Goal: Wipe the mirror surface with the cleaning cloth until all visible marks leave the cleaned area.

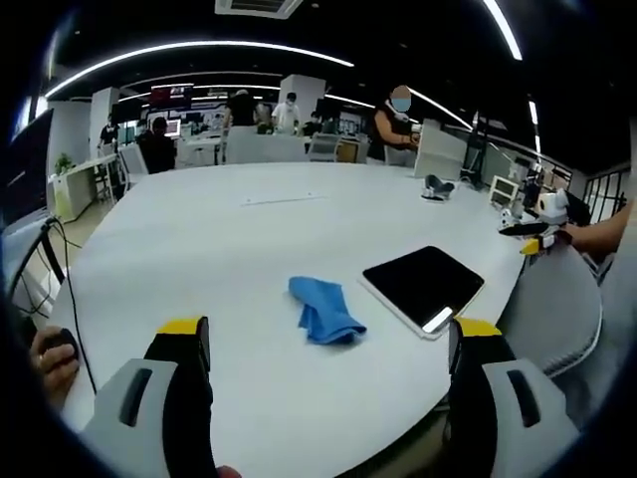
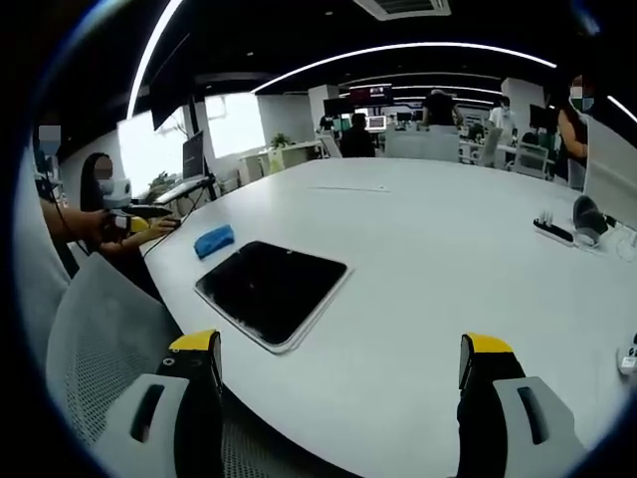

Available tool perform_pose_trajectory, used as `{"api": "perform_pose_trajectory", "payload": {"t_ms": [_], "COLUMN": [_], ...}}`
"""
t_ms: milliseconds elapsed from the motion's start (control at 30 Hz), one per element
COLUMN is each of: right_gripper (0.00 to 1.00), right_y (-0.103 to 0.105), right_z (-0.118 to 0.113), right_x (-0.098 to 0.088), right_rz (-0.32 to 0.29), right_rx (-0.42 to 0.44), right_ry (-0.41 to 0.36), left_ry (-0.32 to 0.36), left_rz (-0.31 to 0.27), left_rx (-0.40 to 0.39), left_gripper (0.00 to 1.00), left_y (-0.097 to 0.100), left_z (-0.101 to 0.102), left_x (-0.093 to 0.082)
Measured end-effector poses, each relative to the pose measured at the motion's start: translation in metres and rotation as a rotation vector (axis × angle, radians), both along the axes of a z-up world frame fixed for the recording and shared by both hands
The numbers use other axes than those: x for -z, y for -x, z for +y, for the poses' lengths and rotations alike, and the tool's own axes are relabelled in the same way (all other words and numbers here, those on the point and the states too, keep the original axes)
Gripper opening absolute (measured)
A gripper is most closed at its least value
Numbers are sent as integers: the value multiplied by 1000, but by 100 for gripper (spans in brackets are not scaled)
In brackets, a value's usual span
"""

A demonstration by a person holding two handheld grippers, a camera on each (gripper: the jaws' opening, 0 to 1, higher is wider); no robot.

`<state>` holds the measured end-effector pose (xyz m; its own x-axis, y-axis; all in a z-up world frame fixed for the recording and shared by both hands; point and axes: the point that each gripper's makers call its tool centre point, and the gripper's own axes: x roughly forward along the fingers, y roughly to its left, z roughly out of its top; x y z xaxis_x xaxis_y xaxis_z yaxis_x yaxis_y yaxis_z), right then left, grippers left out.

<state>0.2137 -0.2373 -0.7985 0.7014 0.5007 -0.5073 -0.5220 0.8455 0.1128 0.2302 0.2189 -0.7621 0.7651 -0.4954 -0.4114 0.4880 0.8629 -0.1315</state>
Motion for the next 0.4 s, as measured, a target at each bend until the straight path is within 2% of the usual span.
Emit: {"api": "perform_pose_trajectory", "payload": {"t_ms": [400], "right_gripper": [99], "right_y": [0], "right_z": [-2], "right_x": [1], "right_rz": [5], "right_rx": [10], "right_ry": [-10], "left_ry": [5], "left_rz": [-4], "left_rx": [-17], "left_gripper": [99], "left_y": [2], "left_z": [-1], "left_x": [-5]}}
